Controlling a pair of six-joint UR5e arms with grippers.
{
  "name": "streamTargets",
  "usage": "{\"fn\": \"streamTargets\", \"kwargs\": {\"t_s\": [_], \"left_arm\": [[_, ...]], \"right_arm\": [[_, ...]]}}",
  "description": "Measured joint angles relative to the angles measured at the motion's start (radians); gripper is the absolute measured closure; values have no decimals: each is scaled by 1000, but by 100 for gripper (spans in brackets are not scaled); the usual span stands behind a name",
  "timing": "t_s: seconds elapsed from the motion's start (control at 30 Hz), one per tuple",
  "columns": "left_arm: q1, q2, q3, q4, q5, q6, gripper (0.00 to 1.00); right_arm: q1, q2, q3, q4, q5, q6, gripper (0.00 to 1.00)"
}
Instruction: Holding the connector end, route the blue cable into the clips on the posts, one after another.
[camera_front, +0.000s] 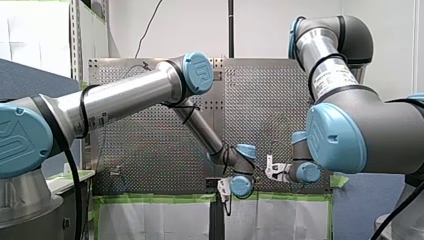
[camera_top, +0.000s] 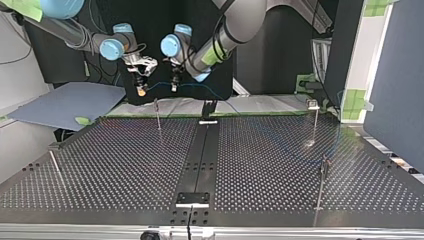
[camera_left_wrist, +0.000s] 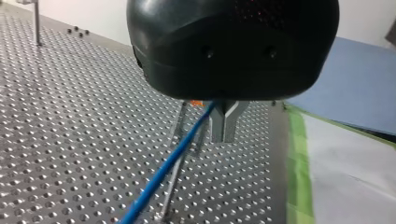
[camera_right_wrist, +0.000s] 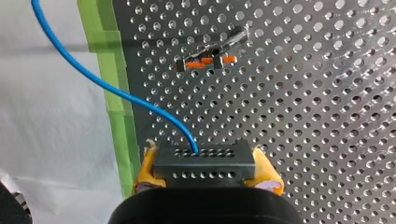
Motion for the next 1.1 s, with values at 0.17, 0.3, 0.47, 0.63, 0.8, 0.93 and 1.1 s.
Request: {"fn": "streamTargets", "kwargs": {"t_s": [0.17, 0.3, 0.47, 0.63, 0.8, 0.93, 1.1], "left_arm": [[0, -1, 43, 1, -1, -2, 100], [3, -8, 68, 2, 0, -2, 100], [14, -46, 108, -26, 2, -5, 100], [23, -86, 153, -60, 2, -19, 100], [29, -98, 176, -66, 3, -29, 100], [31, -99, 178, -58, 3, -30, 100], [32, -100, 178, -42, 0, -31, 100]], "right_arm": [[-13, 0, -4, -1, -22, 3, 100], [-19, 0, -15, 5, -38, 2, 100], [-25, 0, -28, 21, -46, 4, 100], [-46, 0, -32, 22, -47, 15, 100], [-59, 1, -39, 6, -52, 27, 100], [-69, 1, -41, -6, -54, 38, 100], [-79, 3, -45, -23, -55, 58, 100]]}}
